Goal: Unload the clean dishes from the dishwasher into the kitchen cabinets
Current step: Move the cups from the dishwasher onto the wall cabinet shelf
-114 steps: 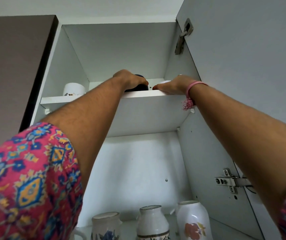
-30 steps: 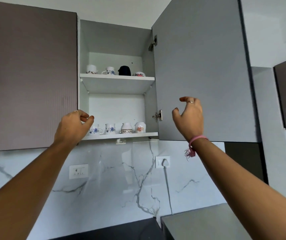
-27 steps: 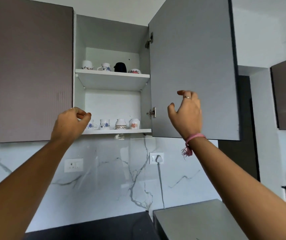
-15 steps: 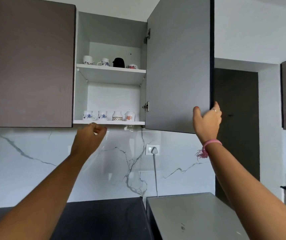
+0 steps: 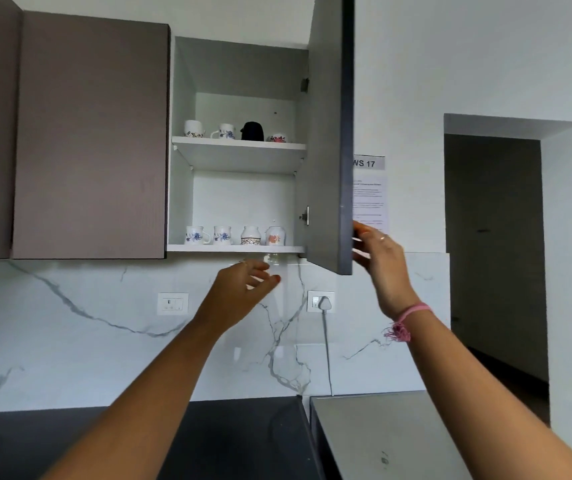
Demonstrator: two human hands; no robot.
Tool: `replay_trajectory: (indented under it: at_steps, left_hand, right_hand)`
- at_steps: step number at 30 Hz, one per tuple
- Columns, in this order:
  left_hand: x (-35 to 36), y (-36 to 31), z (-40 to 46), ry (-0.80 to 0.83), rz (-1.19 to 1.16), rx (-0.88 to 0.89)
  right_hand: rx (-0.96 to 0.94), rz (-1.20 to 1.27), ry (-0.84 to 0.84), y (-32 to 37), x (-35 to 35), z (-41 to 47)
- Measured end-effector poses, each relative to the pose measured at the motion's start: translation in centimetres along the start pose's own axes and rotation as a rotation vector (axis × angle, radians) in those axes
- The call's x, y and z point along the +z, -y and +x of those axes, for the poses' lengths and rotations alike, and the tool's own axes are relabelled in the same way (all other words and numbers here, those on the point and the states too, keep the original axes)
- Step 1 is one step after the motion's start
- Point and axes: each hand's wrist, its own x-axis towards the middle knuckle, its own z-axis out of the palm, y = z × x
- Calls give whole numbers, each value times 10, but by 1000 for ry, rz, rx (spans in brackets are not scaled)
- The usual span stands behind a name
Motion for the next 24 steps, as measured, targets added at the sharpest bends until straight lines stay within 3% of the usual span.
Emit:
replay_trajectory:
  at_steps: [4, 10, 18, 24]
  left_hand:
    - [-10, 2, 4, 122, -96, 72]
    - [-48, 33, 21, -108, -411, 43]
    - [-103, 116, 50, -302, -330, -73]
    - [-109, 170, 66, -463, -128, 48]
  right_hand:
    - [-80, -149, 194, -23, 50, 0]
    - [-219, -403, 277, -68, 124, 15]
    - [-166, -701, 315, -134, 188, 47]
    - [-203, -867, 361, -184, 202, 68]
